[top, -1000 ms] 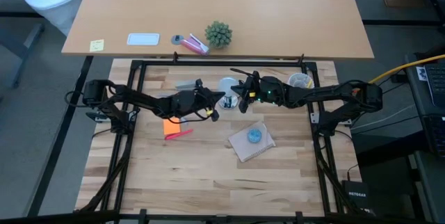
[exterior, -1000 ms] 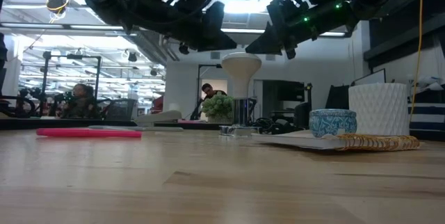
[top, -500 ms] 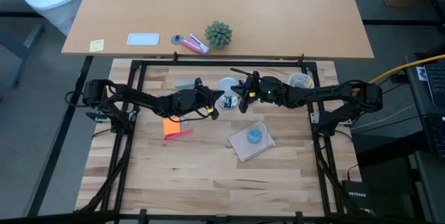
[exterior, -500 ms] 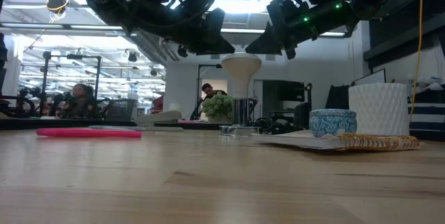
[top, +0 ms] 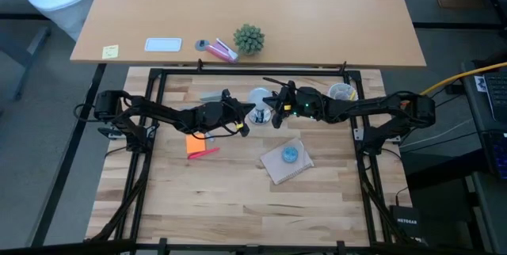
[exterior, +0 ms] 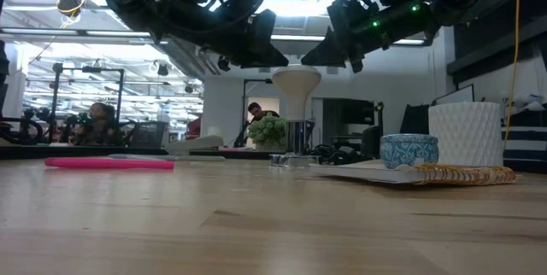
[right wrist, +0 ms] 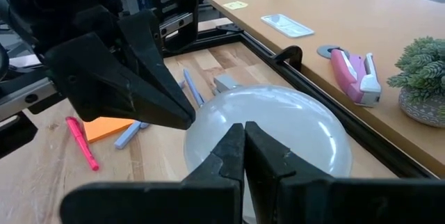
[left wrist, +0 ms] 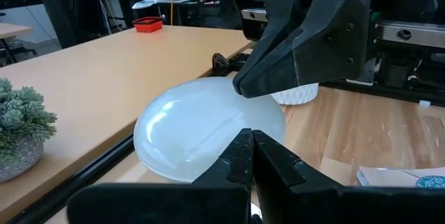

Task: Screw lightbulb
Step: Insert the lightbulb into the lamp

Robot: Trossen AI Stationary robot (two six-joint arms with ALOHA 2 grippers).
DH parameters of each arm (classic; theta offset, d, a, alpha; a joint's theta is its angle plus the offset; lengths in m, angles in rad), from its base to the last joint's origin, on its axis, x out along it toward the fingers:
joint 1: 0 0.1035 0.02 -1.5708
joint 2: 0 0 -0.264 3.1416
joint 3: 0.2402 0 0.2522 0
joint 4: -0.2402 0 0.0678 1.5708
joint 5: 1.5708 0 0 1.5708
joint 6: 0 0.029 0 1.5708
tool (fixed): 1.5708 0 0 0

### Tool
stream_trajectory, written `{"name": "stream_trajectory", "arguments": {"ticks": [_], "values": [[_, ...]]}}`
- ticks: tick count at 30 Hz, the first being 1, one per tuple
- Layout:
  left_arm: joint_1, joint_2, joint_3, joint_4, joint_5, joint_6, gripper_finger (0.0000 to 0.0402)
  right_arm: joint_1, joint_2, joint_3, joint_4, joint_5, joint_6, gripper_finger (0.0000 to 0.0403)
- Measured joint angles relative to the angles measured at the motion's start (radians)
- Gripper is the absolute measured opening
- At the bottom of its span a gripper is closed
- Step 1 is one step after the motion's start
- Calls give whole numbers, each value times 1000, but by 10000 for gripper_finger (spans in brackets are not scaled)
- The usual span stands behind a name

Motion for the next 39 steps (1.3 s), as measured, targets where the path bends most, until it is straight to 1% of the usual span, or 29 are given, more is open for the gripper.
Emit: {"name": "stream_trajectory", "arguments": {"ticks": [13, 21, 27, 31, 39], "values": [[0, 0, 0, -2, 0, 0, 0, 0, 0, 0, 14, -1, 0, 11], [0, 0, 0, -2, 0, 0, 0, 0, -1, 1, 74, 1, -30, 11], [0, 0, 0, -3, 0, 0, 0, 0, -1, 1, 72, 105, -109, 11], [0, 0, 0, -2, 0, 0, 0, 0, -1, 2, 70, 156, -154, 11], [0, 0, 0, -2, 0, 0, 0, 0, -2, 2, 21, 166, -169, 11]]}}
